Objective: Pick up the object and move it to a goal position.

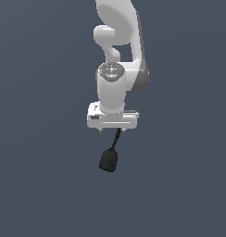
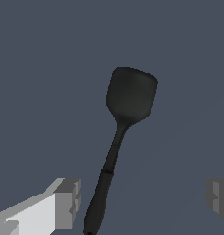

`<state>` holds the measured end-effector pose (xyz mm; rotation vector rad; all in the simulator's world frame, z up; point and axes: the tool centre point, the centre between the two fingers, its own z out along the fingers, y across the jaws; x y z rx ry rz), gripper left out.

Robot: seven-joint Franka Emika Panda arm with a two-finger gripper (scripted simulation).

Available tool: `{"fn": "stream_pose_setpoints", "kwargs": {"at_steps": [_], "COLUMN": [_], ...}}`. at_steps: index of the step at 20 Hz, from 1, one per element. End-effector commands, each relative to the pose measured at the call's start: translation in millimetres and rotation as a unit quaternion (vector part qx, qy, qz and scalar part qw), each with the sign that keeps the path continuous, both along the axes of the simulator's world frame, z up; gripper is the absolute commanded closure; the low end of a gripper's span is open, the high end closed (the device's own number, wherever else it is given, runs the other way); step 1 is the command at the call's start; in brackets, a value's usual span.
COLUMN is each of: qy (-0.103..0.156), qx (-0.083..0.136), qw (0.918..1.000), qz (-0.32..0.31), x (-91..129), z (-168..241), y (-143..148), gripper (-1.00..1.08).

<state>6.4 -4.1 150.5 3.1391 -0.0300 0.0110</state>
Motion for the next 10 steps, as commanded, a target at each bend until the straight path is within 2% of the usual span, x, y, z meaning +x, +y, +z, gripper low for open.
{"fn": "stream_pose_setpoints", "kwargs": {"at_steps": [1,10], "qy": [0.001,0.003], "qx": [0.001,0.002], "qw": [0.9999,0.9959], "qz": [-0.016,-0.09], "x": [-1.5,-10.7], "z": [-12.5,-66.8], "y": [1.7,7.6], "gripper": [-0.92,-0.92]}}
